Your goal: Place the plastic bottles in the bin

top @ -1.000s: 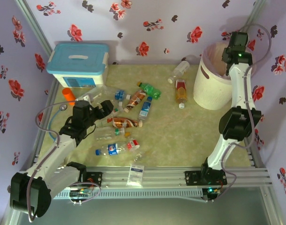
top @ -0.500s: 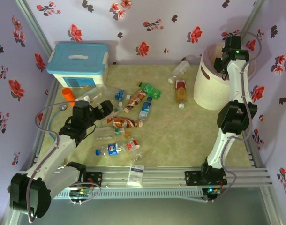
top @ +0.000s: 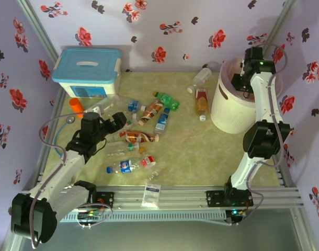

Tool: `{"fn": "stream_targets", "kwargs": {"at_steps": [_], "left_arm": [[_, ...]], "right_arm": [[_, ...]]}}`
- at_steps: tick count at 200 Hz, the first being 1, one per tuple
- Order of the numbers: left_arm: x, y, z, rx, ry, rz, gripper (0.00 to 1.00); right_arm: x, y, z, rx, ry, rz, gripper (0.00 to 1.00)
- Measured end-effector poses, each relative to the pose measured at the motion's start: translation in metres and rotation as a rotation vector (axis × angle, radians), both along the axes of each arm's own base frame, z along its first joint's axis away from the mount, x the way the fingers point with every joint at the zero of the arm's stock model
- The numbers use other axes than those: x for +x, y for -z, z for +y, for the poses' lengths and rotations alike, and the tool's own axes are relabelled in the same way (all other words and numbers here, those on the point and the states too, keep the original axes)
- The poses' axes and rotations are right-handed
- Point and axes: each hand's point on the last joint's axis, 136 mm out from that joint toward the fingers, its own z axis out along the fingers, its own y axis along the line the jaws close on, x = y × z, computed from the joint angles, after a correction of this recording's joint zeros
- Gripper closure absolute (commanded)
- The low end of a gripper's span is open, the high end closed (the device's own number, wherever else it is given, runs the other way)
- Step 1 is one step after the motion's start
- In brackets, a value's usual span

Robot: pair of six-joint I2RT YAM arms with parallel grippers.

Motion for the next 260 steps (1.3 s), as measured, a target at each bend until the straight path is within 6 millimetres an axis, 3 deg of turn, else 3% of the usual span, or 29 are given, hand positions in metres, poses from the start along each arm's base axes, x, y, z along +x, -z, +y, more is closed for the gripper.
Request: {"fn": "stream_targets", "kwargs": {"at_steps": [32,59,109,141,187,207,222,260], "left_arm": [[-0.004,0.011,0.004,0.065,0.018,0.043,0.02],[-0.007,0.013,0.018,0.154,0.007,0.081,0.01],[-0.011,0.013,0.075,0.283,-0.126,0.145,0.02],[-0.015,0.021,0.096,0.305,-0.188,0.191,0.02],[-0.015,0.028,0.098,0.312,-0.190,0.215,0.02],[-0.016,0.029,0.098,0.320,-0.183,0.218,0.02],[-0.017,0.030,0.098,0.325,-0.177,0.224,0.02],[-0.021,0.029,0.083,0.328,-0.127,0.218,0.02]], "right_arm": [[0.001,0.005,-0.003,-0.006,0.007,0.016,0.47],[0.007,0.027,-0.004,-0.005,0.008,0.067,0.43],[0.010,0.063,-0.006,0.000,0.005,0.152,0.26],[0.012,0.066,-0.007,-0.003,-0.002,0.151,0.17],[0.012,0.065,-0.008,-0.014,-0.013,0.148,0.05],[0.009,0.055,-0.010,-0.026,-0.009,0.130,0.01],[0.006,0.037,-0.011,-0.040,-0.002,0.090,0.01],[-0.019,-0.043,-0.014,-0.085,0.019,-0.098,0.01]]}}
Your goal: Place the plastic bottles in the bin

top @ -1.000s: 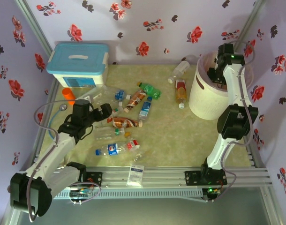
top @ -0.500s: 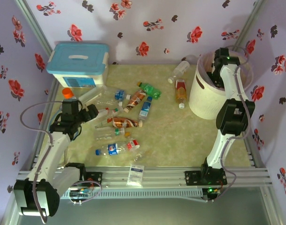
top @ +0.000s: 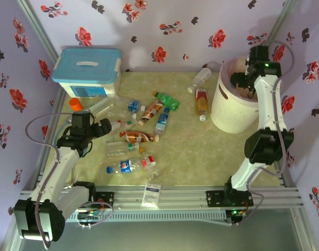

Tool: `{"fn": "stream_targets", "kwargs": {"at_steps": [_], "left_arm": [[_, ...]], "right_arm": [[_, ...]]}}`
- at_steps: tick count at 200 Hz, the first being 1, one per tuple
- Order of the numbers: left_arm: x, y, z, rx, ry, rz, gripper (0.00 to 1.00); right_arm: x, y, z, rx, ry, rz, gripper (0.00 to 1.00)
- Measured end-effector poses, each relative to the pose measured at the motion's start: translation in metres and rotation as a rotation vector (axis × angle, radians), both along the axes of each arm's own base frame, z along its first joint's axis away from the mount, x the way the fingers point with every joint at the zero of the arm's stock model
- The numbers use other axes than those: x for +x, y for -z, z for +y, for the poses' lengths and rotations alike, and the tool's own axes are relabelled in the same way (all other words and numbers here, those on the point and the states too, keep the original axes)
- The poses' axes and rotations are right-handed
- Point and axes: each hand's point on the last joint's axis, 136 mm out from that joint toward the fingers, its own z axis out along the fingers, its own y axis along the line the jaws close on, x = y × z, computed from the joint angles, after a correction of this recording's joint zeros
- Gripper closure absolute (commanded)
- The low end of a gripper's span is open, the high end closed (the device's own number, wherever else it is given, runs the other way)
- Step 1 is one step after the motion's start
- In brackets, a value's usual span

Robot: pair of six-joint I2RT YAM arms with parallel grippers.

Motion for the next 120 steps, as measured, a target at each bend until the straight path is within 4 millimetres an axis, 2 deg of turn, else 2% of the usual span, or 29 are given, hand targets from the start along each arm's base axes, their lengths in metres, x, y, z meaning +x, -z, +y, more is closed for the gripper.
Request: {"fn": "stream_targets", "kwargs": {"at_steps": [23,50,72,88,120], "left_arm": [[-0.001,0.000,-0.011,-0.003,0.037,0.000,0.02],[-0.002,0.000,-0.018,-0.004,0.063,-0.001,0.02],[-0.001,-0.002,-0.024,-0.013,0.080,-0.011,0.02],[0.001,-0.004,-0.027,-0.024,0.085,-0.021,0.02],[0.004,-0.008,-0.030,-0.047,0.087,-0.044,0.02]], "right_arm": [[-0.020,-0.050,0.004,-0.028,0.009,-0.125,0.01],[-0.039,-0.089,0.022,-0.049,-0.016,-0.232,0.01],[-0.049,-0.107,0.045,-0.067,-0.066,-0.281,0.01],[-0.055,-0.116,0.069,-0.082,-0.123,-0.308,0.01],[-0.065,-0.124,0.137,-0.126,-0.282,-0.343,0.03]]}}
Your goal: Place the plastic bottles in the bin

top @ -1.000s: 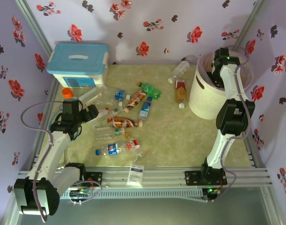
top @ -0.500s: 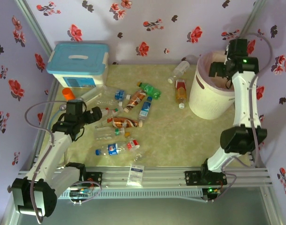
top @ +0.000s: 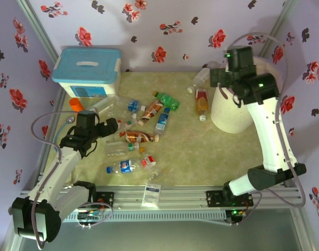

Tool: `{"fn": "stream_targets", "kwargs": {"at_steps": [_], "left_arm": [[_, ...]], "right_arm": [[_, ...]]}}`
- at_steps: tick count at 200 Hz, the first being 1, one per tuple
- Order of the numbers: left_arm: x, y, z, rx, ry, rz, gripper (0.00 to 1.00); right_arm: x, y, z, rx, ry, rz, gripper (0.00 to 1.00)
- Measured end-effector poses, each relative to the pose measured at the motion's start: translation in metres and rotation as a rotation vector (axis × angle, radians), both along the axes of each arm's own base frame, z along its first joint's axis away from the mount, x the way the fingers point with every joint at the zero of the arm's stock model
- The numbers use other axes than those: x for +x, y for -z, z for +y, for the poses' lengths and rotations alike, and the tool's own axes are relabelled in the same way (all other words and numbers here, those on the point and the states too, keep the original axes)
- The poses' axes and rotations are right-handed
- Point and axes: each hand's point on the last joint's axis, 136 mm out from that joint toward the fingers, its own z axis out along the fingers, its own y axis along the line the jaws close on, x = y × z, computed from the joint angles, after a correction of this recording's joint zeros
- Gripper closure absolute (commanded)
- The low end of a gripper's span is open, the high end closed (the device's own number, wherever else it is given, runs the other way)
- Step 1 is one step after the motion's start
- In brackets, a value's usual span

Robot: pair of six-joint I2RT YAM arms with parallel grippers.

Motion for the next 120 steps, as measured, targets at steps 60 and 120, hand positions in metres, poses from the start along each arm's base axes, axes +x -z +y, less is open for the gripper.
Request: {"fn": "stream_targets", "kwargs": {"at_steps": [60,120], "left_arm": [[-0.003,-0.002,-0.002,-0.012,0.008,-0.011,0.02],[-0.008,-0.010,-0.001,-0.019,0.009,-0.043,0.01]], "right_arm": [[0.020,0.074,0.129,-0.211,-0.202,0.119,0.05],[0.073,0.202,0.125,-0.333,-0.097,0.328,0.04]]}}
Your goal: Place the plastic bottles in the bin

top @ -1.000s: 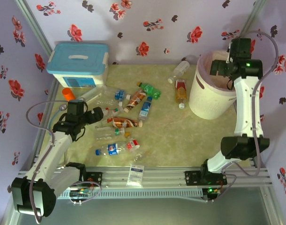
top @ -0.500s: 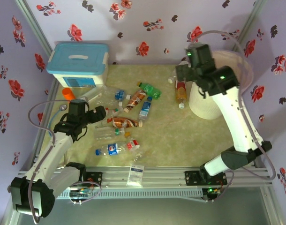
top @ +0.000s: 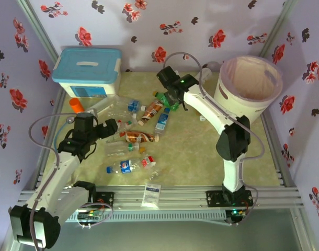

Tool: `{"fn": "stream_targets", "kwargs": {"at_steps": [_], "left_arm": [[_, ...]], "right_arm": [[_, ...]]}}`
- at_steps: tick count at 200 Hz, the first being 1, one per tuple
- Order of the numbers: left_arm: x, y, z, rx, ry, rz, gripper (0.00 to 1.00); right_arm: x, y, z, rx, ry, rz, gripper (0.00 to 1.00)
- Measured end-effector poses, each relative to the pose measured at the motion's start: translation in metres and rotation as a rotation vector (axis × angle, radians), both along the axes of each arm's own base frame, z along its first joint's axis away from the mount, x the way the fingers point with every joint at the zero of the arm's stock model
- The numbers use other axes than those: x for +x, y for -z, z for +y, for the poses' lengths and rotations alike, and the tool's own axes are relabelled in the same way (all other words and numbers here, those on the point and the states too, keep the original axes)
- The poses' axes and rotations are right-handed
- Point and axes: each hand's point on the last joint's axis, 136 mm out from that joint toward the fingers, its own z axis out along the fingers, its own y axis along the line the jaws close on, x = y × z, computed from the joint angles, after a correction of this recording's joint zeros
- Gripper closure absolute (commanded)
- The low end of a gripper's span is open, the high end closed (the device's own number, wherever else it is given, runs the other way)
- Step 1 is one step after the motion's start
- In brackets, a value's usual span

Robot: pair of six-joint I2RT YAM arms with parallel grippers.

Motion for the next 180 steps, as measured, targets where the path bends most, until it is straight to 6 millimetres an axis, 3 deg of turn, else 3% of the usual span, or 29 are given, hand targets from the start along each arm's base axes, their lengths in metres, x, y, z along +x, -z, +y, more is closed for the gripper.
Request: {"fn": "stream_targets", "kwargs": {"at_steps": [39,68,146,180], "left_arm": [[0.000,0.000,0.000,0.000,0.001,0.000,0.01],[0.000,0.004,0.000,0.003,0.001,0.010,0.01],[0.003,0.016,-0.002,0.011,0.011,0.042,0.01],[0.004,0.017,-0.002,0.012,0.011,0.044,0.01]], "right_arm": [[0.025,0.049,-0.034,-0.040,0.109,0.039,0.04],[0.036,0.077,-0.045,-0.050,0.149,0.058,0.03],[0.053,0.130,-0.065,-0.078,0.216,0.104,0.01],[0.057,0.136,-0.075,-0.062,0.253,0.102,0.01]]}}
